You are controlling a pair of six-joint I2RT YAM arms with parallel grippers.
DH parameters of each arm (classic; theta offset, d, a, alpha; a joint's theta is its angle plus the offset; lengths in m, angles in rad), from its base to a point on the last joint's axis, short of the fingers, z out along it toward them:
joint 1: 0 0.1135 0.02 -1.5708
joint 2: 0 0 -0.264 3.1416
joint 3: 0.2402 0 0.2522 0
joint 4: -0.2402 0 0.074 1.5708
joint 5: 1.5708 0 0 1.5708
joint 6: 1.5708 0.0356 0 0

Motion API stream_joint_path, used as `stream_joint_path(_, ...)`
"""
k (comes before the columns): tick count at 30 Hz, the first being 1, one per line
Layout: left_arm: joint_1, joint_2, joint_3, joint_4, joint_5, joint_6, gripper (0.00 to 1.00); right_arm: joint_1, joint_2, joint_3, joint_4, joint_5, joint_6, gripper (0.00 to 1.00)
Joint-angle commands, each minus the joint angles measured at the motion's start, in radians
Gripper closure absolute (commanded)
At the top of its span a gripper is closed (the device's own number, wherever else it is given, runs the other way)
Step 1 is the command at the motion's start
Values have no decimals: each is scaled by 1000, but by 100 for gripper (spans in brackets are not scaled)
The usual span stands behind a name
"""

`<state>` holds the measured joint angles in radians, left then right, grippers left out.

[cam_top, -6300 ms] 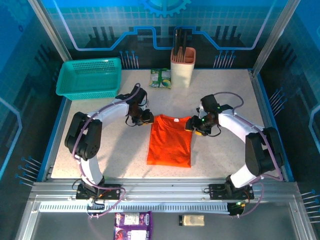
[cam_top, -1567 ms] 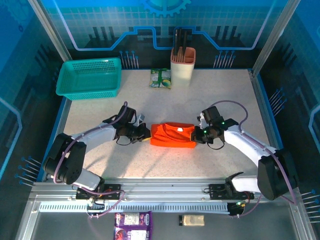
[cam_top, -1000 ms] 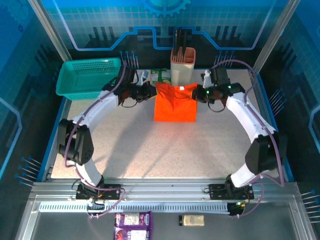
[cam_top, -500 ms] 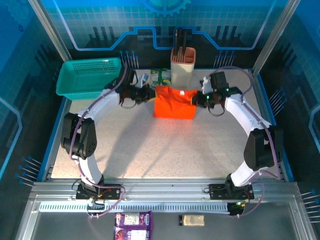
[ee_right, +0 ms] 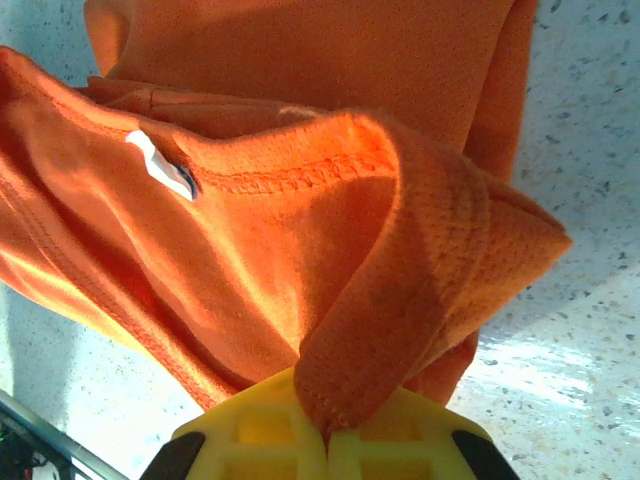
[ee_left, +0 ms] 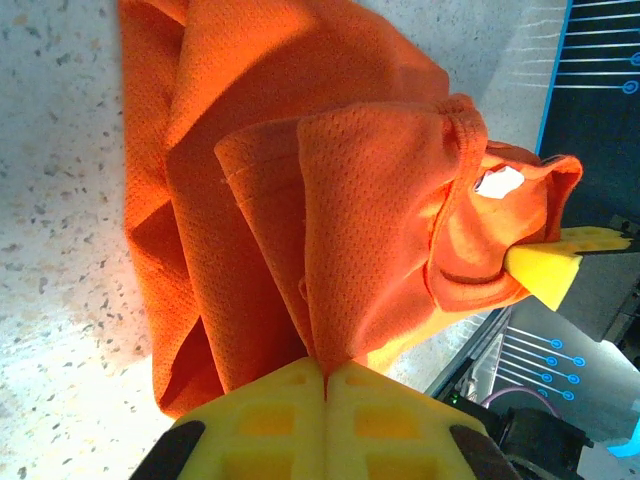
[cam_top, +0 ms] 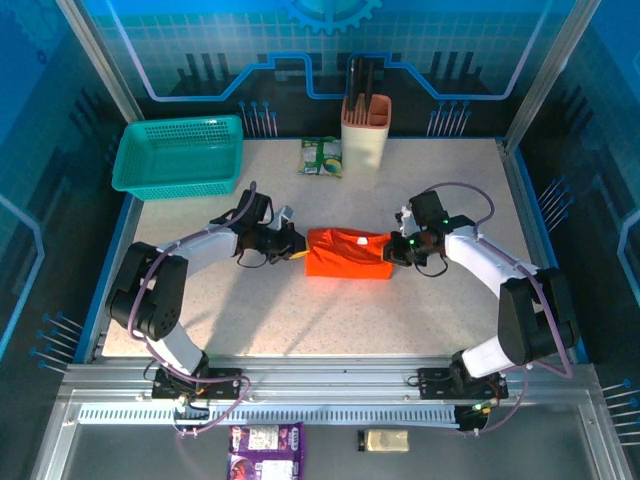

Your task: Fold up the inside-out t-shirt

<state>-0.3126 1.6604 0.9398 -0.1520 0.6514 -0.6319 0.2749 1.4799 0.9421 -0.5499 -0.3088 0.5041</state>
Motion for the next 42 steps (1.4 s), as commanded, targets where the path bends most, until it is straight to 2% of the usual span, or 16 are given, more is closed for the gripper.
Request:
stream_joint_path(1, -6, 18, 26, 29, -5, -3, 100, 5, 23, 61, -24, 61, -14, 100)
stream_joint_path(13, -12, 238, 76, 33, -144, 46, 100, -21, 265, 98, 87, 115, -35, 100)
stream_joint_path(17, -13, 201, 78, 13, -172, 56, 100, -18, 230, 109, 75, 116, -30, 100)
stream_joint_path(19, -13, 163, 85, -13, -177, 63, 96, -18, 197, 127, 47, 121, -35, 97)
stream_joint_path(26, -13, 12, 148, -119, -224, 106, 100, -18, 122, 217, -25, 97, -55, 100)
stream_joint_path(32, -13, 142, 264, -134, -220, 115, 100, -25, 231, 294, -10, 146, -48, 100)
stream_joint_path(33, -12, 171, 279, -121, -233, 106, 98, -27, 261, 301, 11, 162, -43, 99)
stream_joint_path(35, -13, 226, 308, -103, -297, 93, 86, -28, 318, 322, 49, 184, -36, 89)
stream_joint_path(38, -8, 298, 357, -108, -347, 92, 78, -34, 383, 367, 51, 212, -33, 68)
stream_joint_path(42, 1, 240, 361, -142, -404, 129, 63, -31, 321, 378, -22, 254, -42, 56)
